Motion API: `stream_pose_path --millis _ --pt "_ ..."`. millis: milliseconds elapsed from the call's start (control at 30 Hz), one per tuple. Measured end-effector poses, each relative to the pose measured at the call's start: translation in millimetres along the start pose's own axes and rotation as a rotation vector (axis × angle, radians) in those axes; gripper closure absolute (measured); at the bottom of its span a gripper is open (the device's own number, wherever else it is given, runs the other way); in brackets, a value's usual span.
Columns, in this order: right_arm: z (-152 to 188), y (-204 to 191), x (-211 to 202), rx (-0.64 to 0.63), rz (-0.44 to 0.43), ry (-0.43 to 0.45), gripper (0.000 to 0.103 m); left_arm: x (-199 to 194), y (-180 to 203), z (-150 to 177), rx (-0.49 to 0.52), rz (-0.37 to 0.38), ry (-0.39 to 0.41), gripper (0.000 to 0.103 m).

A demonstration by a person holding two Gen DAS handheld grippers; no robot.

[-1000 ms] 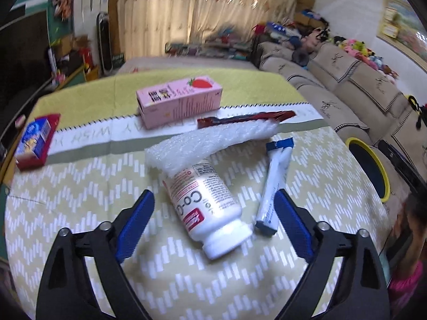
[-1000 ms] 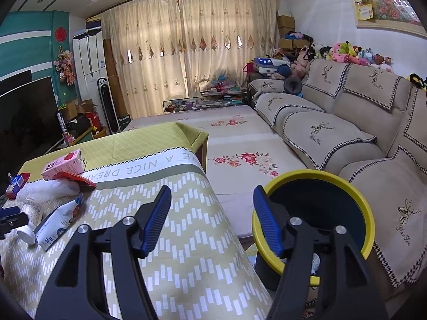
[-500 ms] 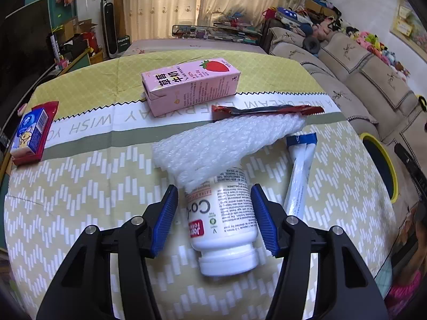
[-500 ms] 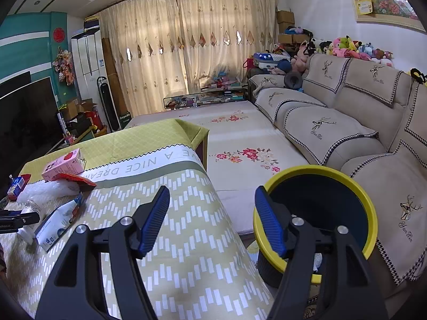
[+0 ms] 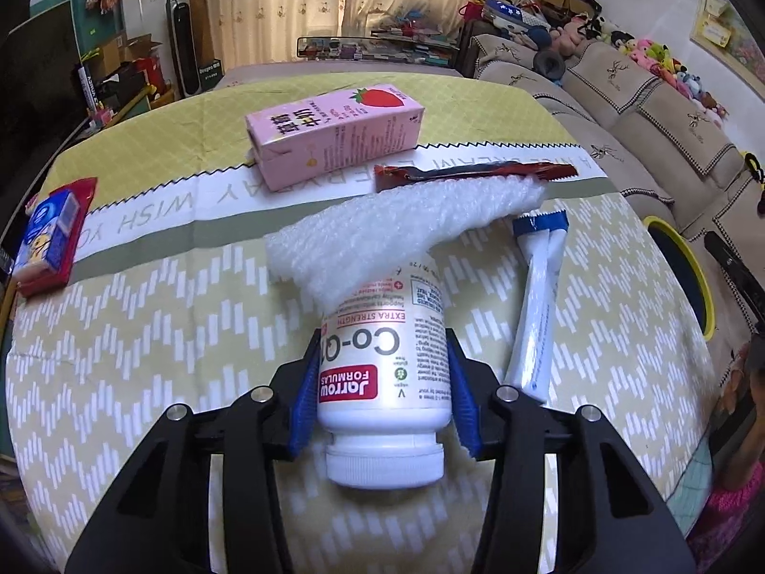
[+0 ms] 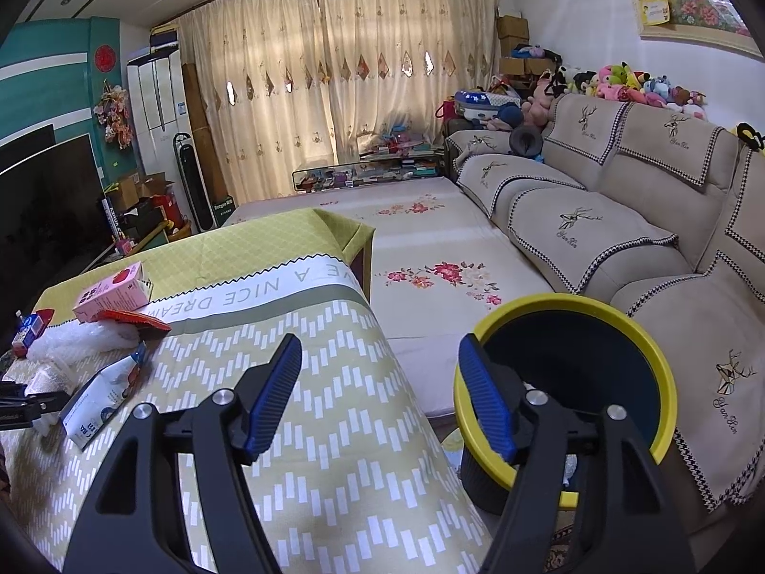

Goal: Collect trash
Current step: 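Reach the left gripper to the white supplement bottle and grasp it, then carry the supplement bottle over the bin and open the left gripper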

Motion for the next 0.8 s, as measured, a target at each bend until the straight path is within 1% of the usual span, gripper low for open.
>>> stream_pose_path --millis 67,200,367,433,500,600,667,800 --pt "0.4 -0.2 -0.2 0.001 -0.001 -0.001 0.038 -10.5 -2.2 4.6 0.007 -0.005 0.010 0.056" --pt "0.0 -0.5 -1.3 0.000 -0.001 0.006 0.038 -40.0 -2.2 16.8 0.015 0.014 0.033 0.056" --pt "-2.3 0.0 -6.7 -0.003 -0.007 0.029 0.038 -74.4 14.0 26.1 0.063 0.043 0.069 0.056" --pt "-2.3 0.5 -8.7 0.000 -0.019 0.036 0.038 -85.0 30.8 26.5 0.087 0.068 0.081 0.056" --pt "-1.9 8.2 -13.6 -0.010 0.003 0.037 0.038 -93.7 51.5 25.0 0.121 0.099 0.090 0.056" --pt "-2.7 29.2 -27.5 0.012 0.029 0.047 0.038 -97.8 86.6 22.7 0.179 0.139 0.098 0.056" --pt "-2.5 46.7 -38.2 0.021 0.056 0.048 0.038 -95.1 112.8 21.2 0.219 0.168 0.093 0.056" --pt "6.6 87.7 -64.3 0.041 0.122 0.046 0.038 -79.4 180.0 22.8 0.307 0.262 0.056 0.056"
Point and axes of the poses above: each gripper's, at about its wrist camera, not at the fingertips, and x roughly the way its jaws point, y to its right, z to its underside, the point moved 10 cm from there along x, roughly the way its jaws point, and after that the axes turned 12 degrees about -x, right-handed, at the moved point
